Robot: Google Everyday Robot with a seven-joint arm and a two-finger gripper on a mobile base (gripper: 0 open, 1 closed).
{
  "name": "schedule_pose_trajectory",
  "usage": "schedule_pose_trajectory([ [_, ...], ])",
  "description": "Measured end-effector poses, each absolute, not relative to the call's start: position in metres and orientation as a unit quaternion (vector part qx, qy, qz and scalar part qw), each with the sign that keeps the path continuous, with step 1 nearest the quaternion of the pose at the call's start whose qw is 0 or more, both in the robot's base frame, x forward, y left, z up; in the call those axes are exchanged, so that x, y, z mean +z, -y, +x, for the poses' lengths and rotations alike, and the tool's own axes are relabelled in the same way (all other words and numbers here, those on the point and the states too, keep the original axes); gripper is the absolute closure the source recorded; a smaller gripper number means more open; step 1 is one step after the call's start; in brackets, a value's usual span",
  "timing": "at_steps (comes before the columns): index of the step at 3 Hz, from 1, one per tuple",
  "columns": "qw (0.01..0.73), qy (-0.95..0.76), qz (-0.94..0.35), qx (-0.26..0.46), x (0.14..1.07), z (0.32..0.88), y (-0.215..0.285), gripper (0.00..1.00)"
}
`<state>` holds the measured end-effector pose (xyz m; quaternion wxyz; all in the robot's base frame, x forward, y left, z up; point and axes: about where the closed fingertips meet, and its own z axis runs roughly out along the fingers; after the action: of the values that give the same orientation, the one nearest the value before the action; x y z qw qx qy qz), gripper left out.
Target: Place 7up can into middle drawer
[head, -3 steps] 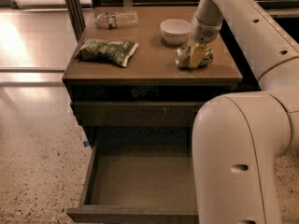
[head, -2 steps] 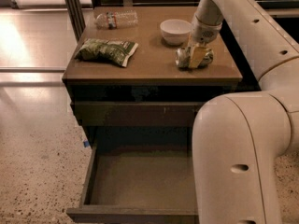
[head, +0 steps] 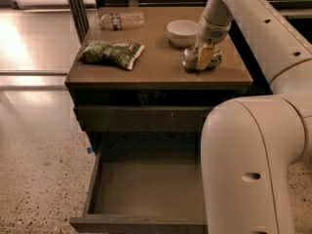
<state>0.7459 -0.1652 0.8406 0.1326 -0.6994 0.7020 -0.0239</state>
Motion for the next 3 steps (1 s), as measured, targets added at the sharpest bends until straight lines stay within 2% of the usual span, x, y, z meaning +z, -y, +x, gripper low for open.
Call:
schedule_pose_trajectory([
  [1, 0.158, -0.692, -0.703, -0.045, 0.874, 0.741, 0.162, 1.0],
  [3, 0.222, -0.686, -0.688, -0.078, 0.973, 0.66, 0.16, 1.0],
])
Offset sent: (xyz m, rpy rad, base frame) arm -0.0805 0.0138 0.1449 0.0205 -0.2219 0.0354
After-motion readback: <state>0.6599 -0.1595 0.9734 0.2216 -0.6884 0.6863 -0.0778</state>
